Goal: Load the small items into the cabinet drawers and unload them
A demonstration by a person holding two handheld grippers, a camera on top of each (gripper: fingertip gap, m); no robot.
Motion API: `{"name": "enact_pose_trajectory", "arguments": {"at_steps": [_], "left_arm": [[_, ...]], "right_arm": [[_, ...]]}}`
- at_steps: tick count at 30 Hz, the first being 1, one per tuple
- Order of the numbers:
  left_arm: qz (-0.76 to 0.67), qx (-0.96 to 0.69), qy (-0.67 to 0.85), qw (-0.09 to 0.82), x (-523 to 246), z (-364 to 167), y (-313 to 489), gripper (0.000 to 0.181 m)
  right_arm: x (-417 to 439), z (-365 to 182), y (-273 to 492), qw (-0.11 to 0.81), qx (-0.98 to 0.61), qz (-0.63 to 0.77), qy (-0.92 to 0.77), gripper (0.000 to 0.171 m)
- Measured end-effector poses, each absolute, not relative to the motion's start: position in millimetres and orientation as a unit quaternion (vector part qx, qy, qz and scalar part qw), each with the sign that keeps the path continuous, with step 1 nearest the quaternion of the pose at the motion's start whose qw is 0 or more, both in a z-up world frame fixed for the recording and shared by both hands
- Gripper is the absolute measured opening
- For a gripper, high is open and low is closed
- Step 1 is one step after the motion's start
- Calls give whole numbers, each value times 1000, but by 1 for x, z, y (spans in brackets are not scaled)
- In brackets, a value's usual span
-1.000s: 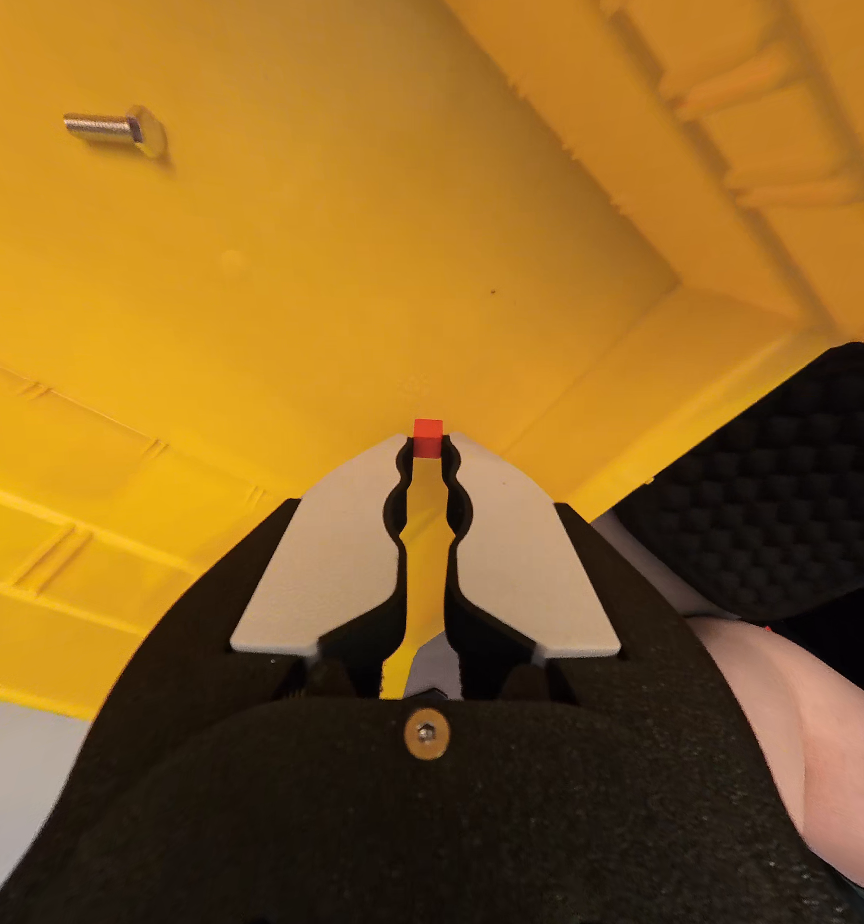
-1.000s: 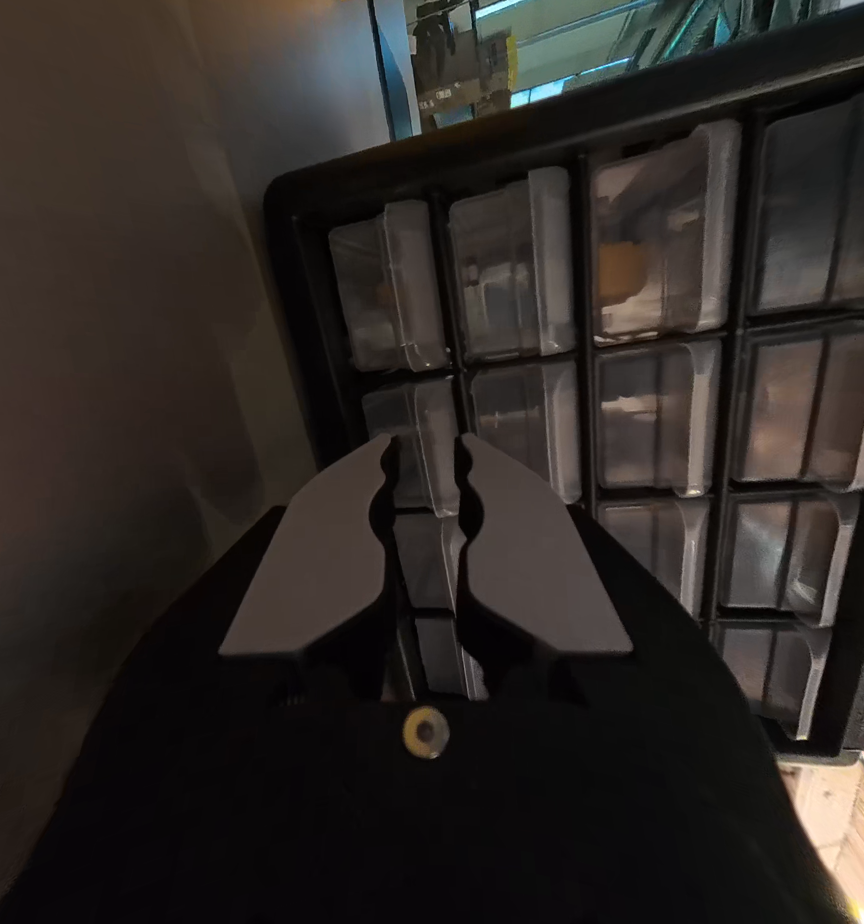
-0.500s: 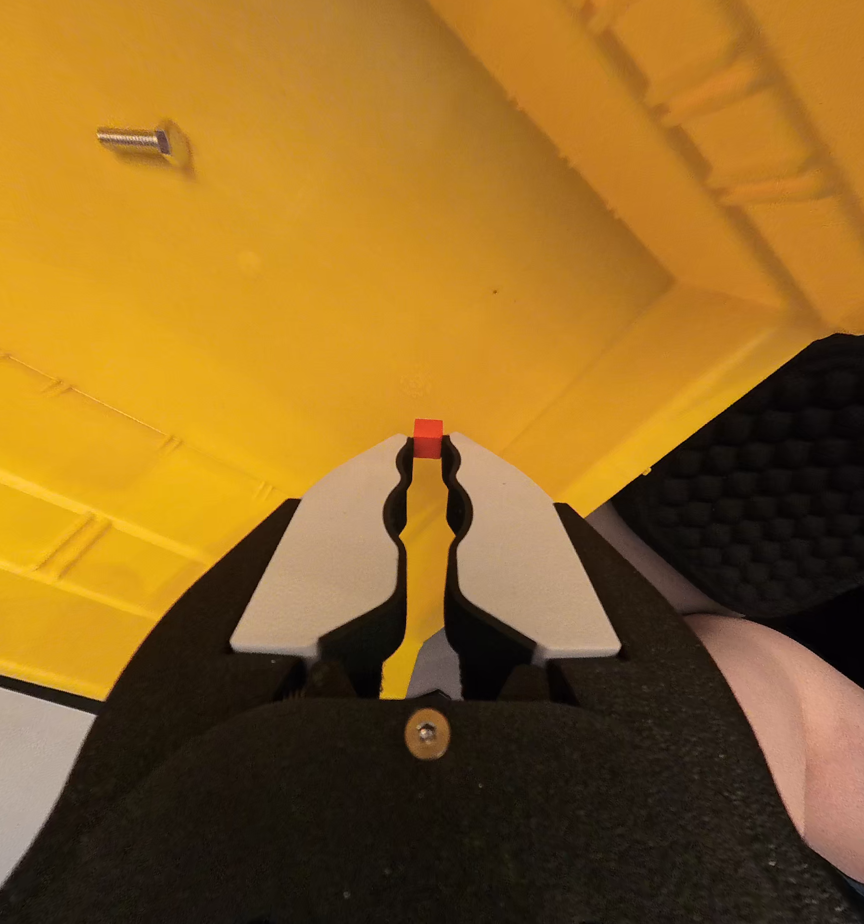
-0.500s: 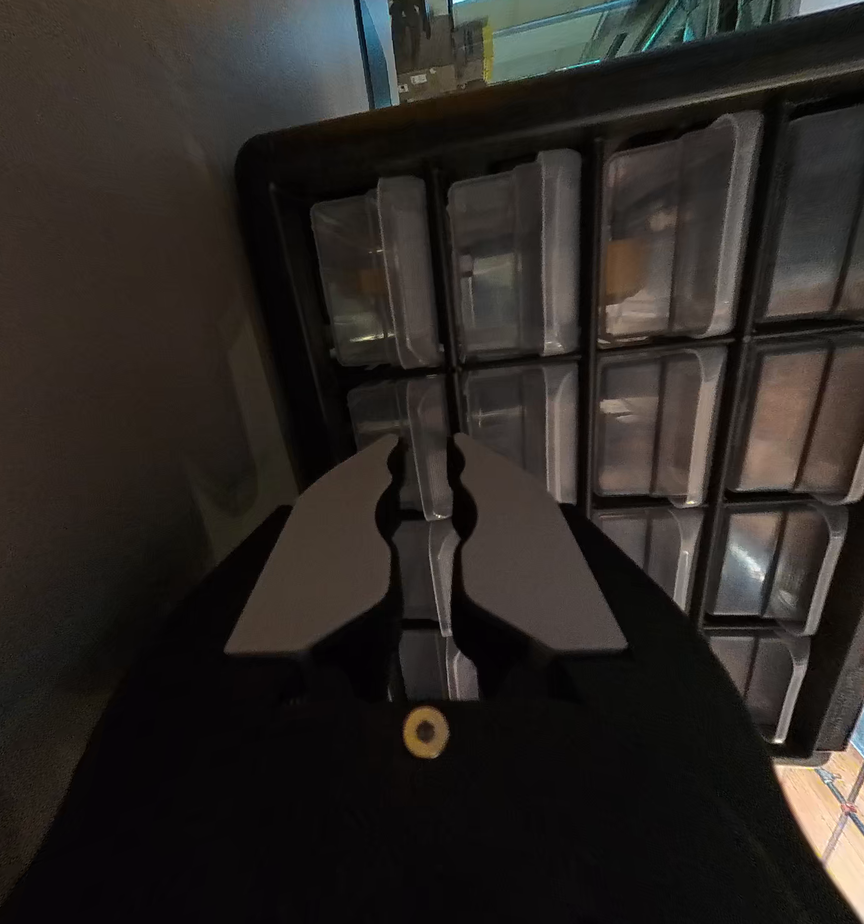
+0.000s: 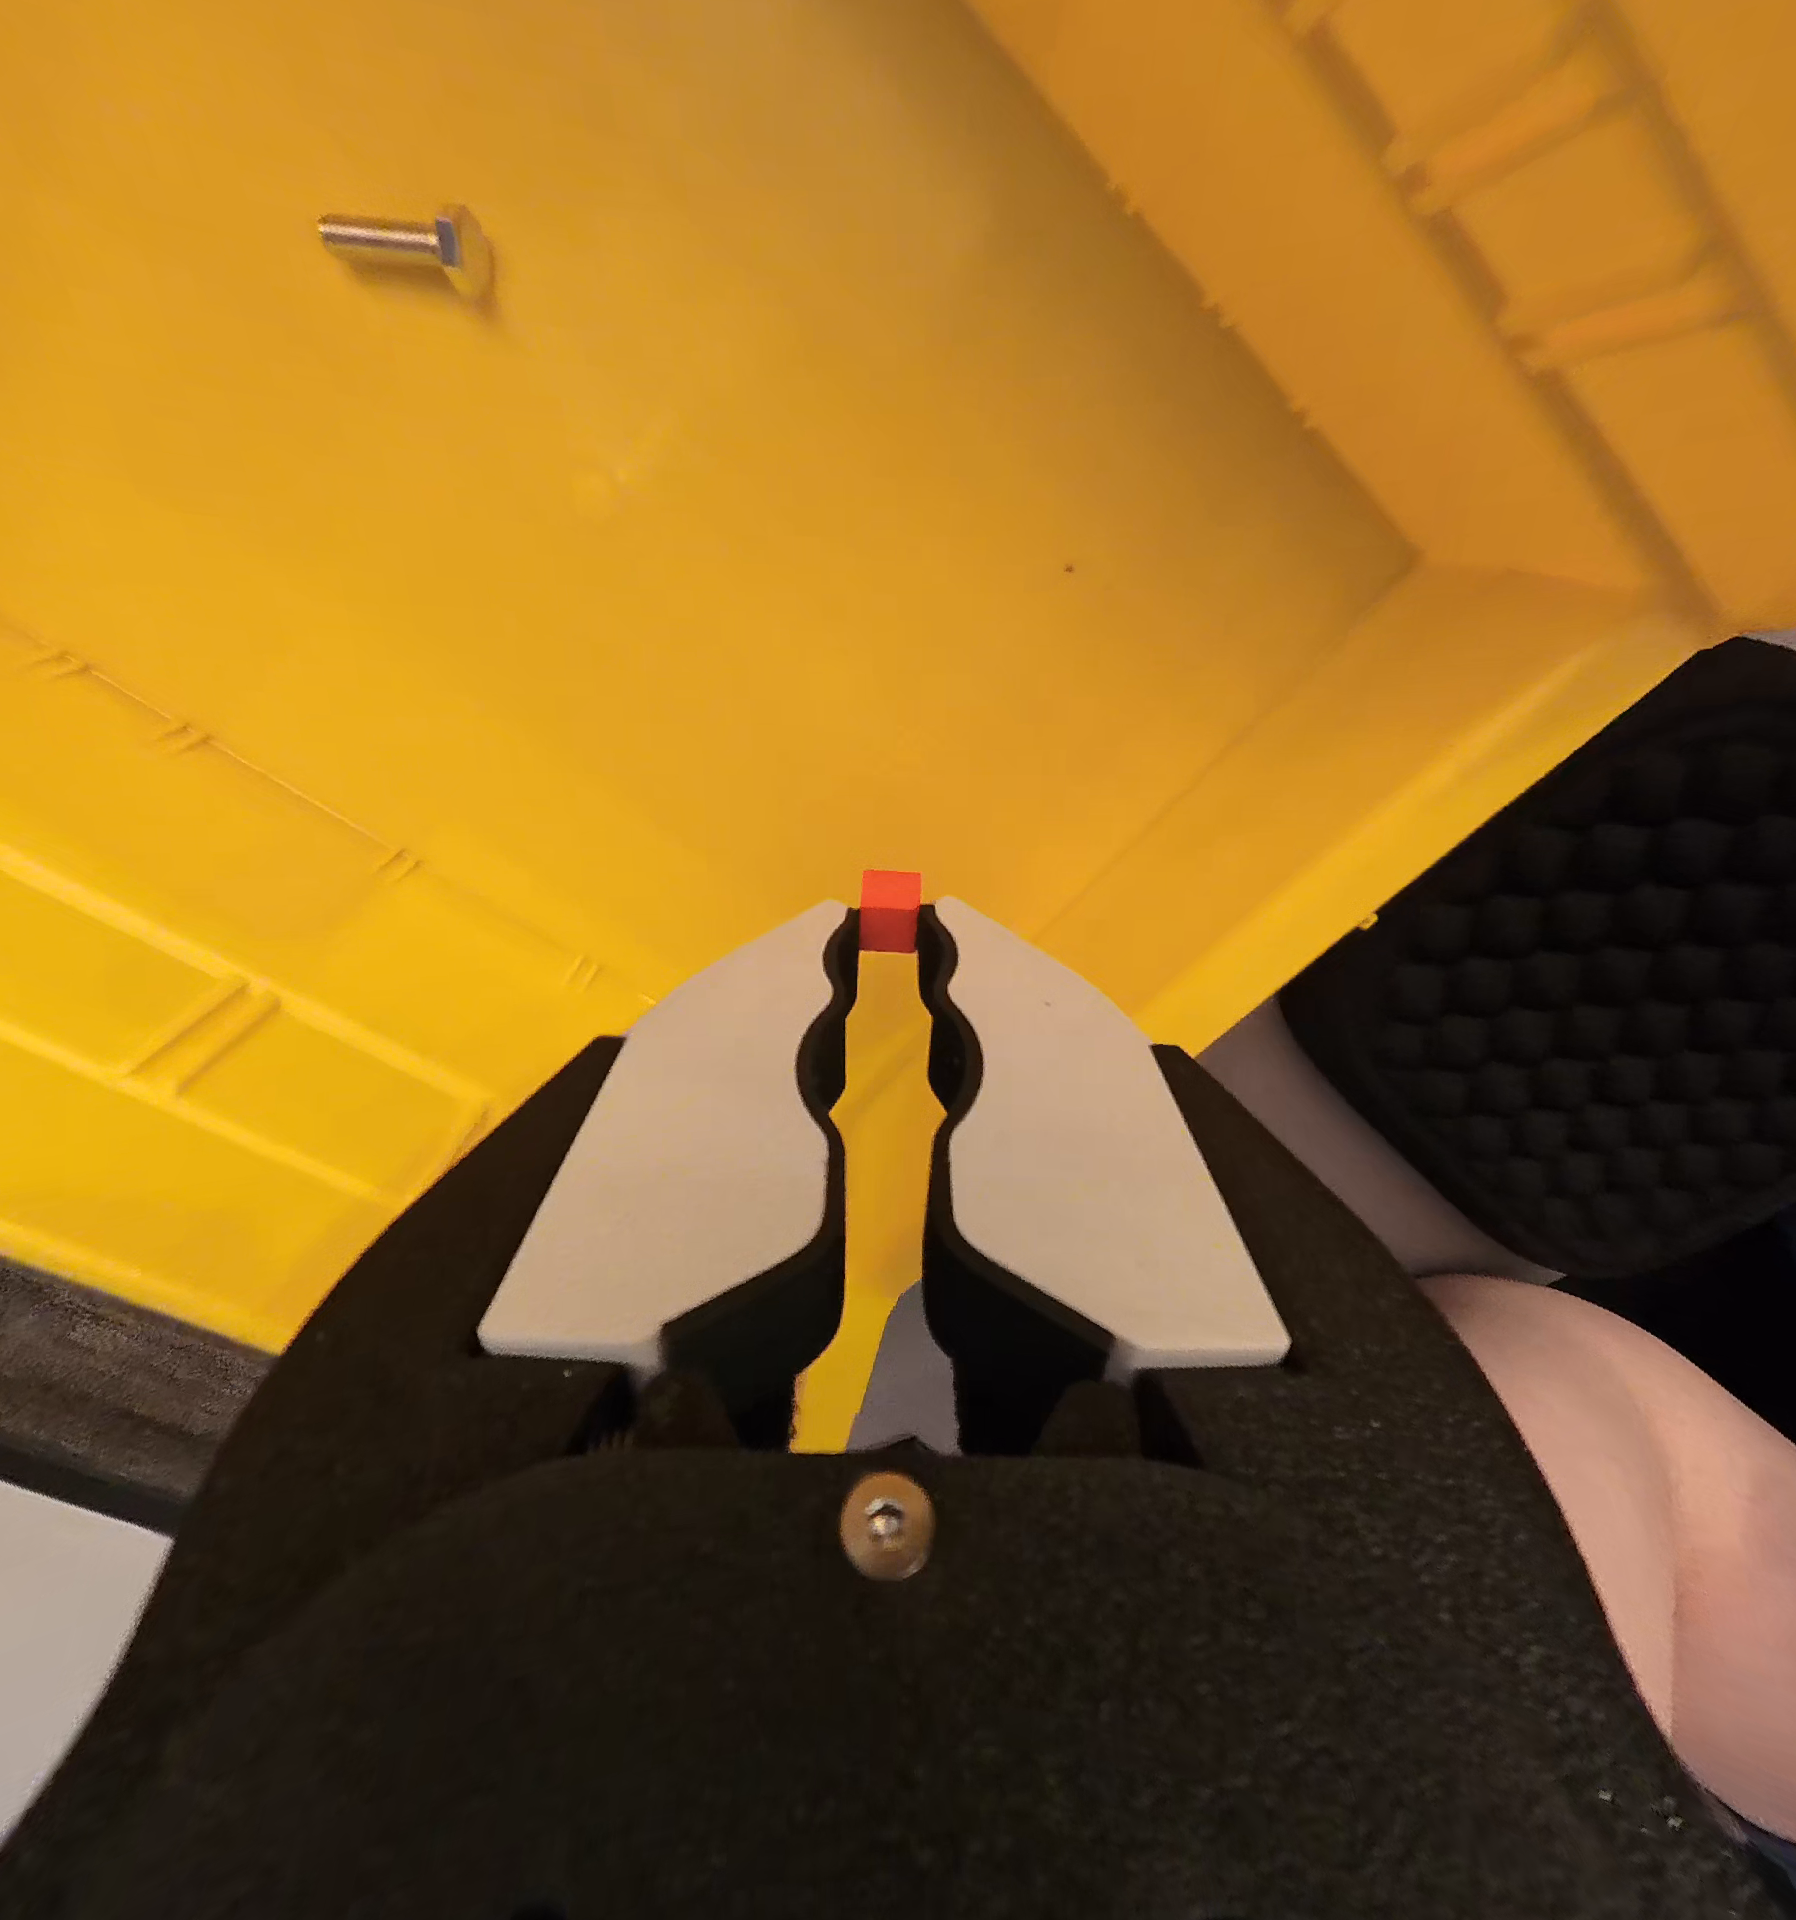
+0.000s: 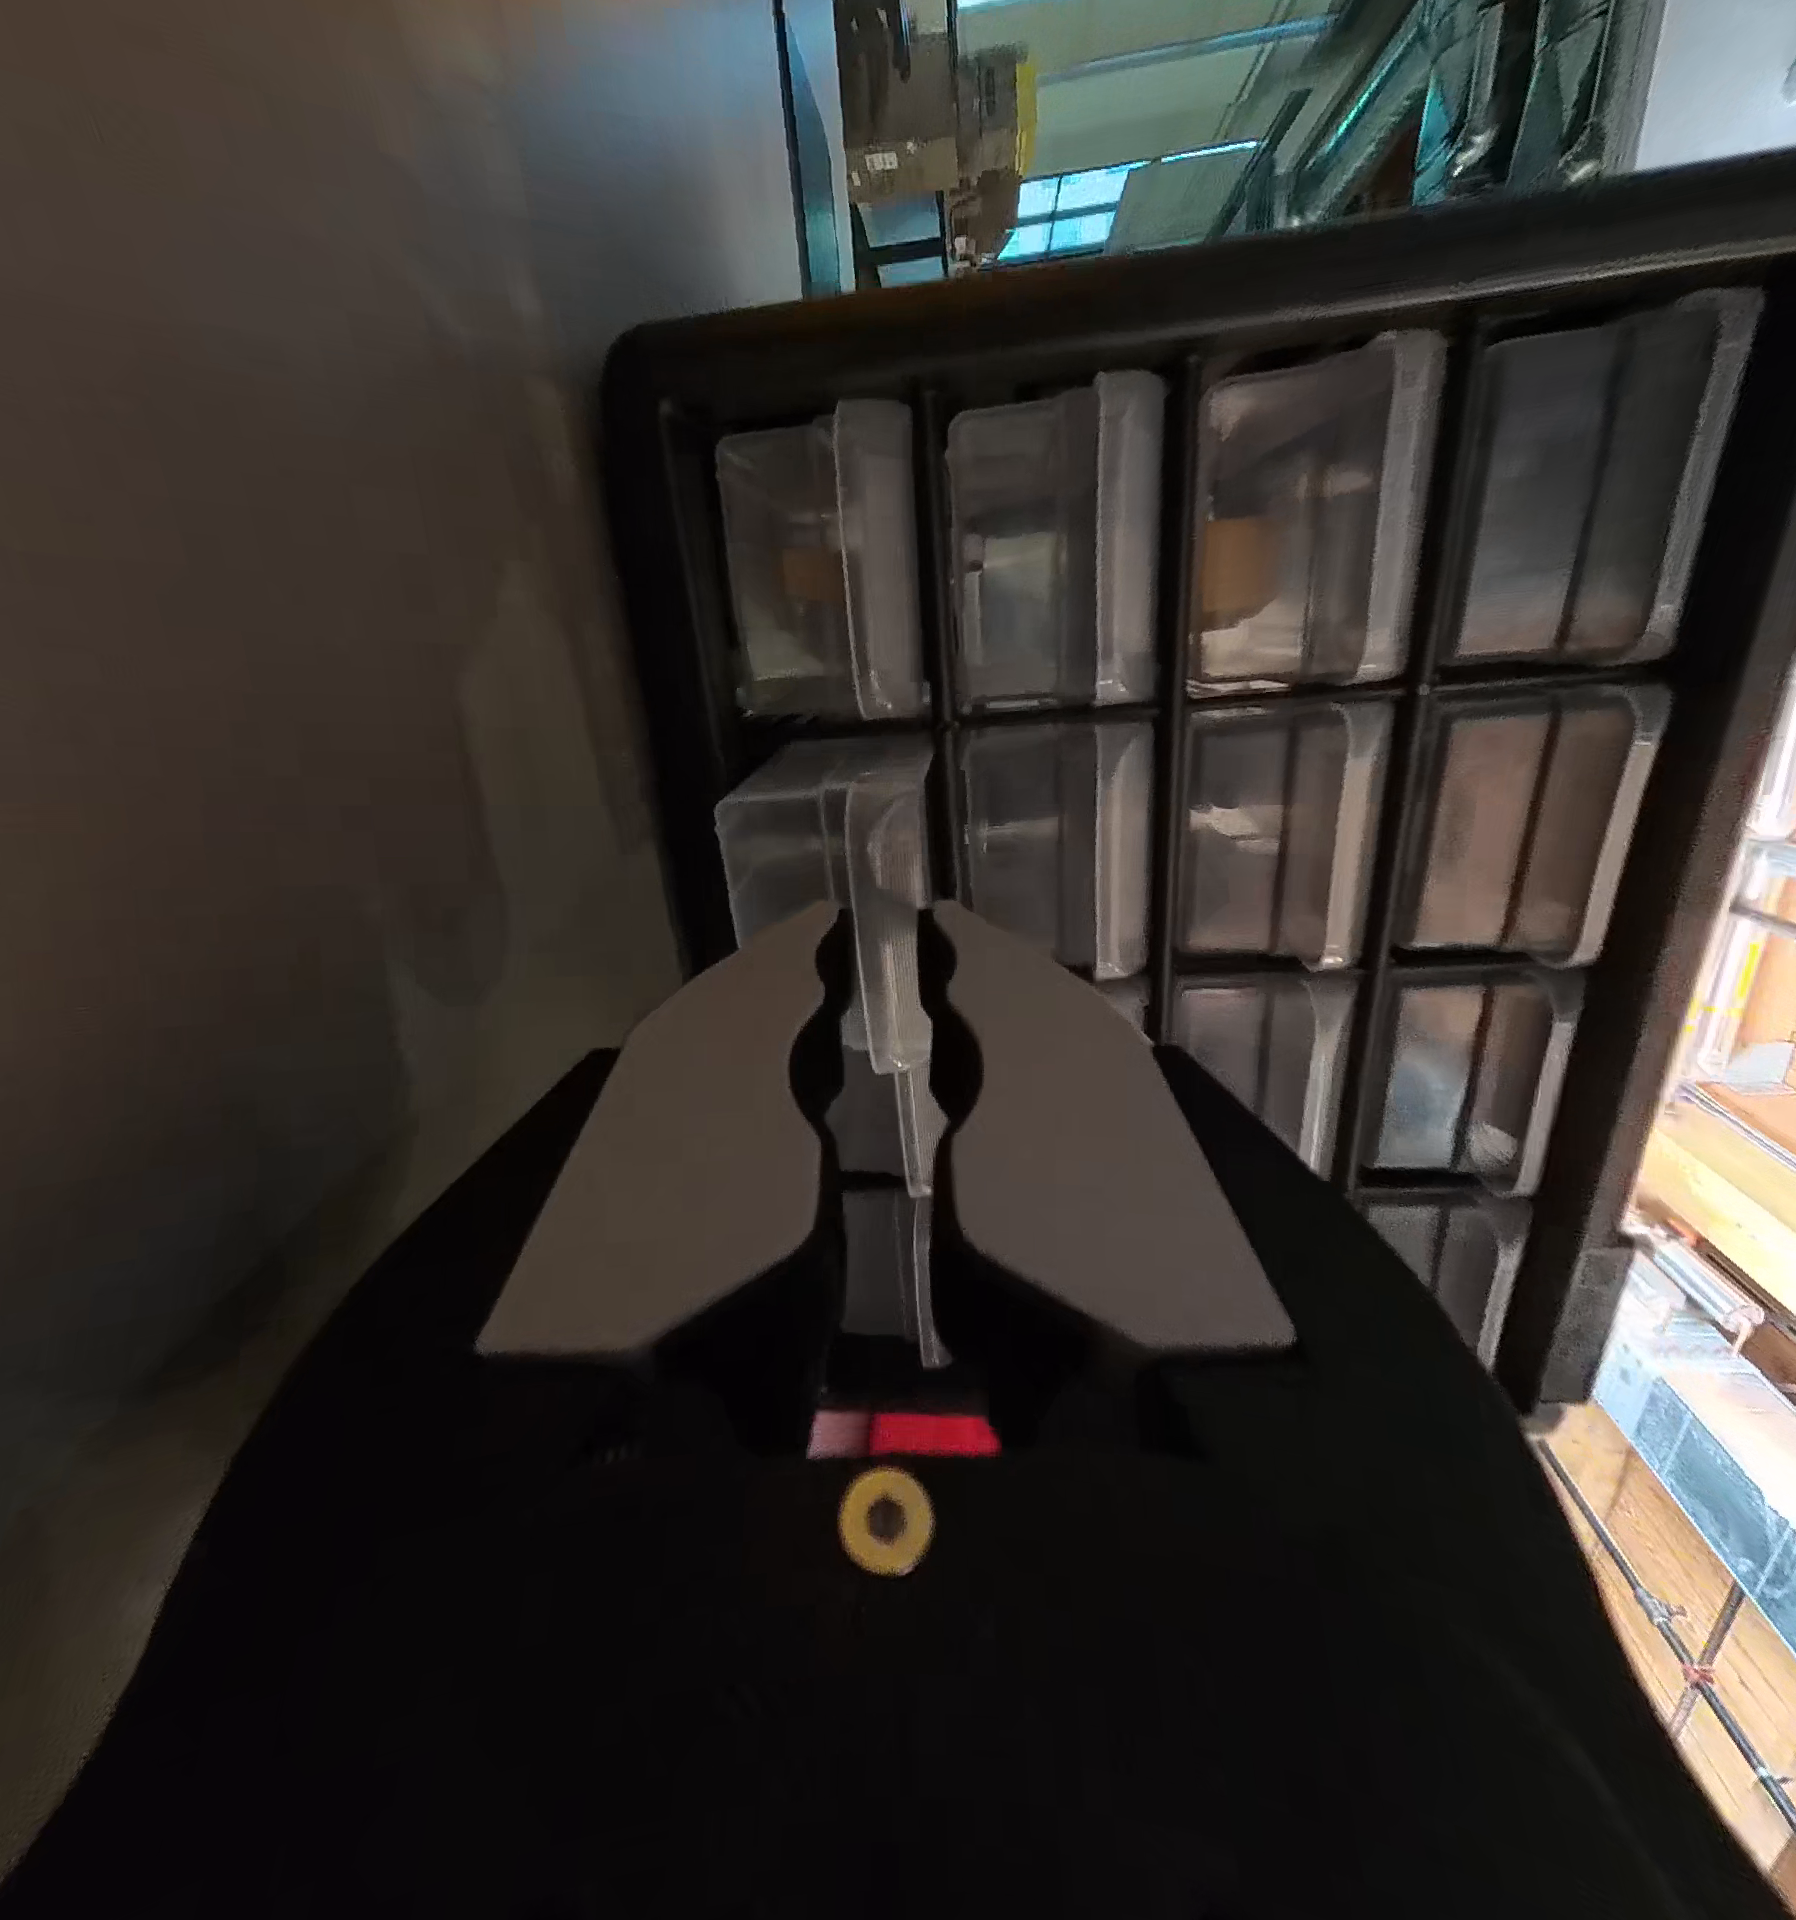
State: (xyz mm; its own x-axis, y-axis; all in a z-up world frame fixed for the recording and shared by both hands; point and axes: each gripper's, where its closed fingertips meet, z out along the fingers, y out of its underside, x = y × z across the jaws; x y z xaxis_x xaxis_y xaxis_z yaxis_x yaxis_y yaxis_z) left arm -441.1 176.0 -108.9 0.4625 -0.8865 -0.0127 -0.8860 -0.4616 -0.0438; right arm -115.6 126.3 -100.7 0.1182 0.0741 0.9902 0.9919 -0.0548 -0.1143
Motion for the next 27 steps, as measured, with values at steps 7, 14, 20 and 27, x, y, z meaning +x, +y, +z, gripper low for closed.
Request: {"name": "enact_pose_trajectory", "arguments": {"at_steps": [7, 14, 20, 27], "left_arm": [[-36, -856, 514, 48, -429, -98, 181, 10], [-40, -854, 516, 63, -428, -92, 181, 10], [-38, -851, 520, 68, -430, -89, 180, 10], [-49, -849, 520, 79, -432, -85, 180, 10]], "right_arm": [[-121, -100, 105, 499, -562, -457, -476, 12], [-121, -102, 101, 501, -565, -454, -473, 12], [-121, -104, 100, 494, -566, -462, -472, 13], [-121, -104, 102, 490, -566, -468, -469, 13]]}}
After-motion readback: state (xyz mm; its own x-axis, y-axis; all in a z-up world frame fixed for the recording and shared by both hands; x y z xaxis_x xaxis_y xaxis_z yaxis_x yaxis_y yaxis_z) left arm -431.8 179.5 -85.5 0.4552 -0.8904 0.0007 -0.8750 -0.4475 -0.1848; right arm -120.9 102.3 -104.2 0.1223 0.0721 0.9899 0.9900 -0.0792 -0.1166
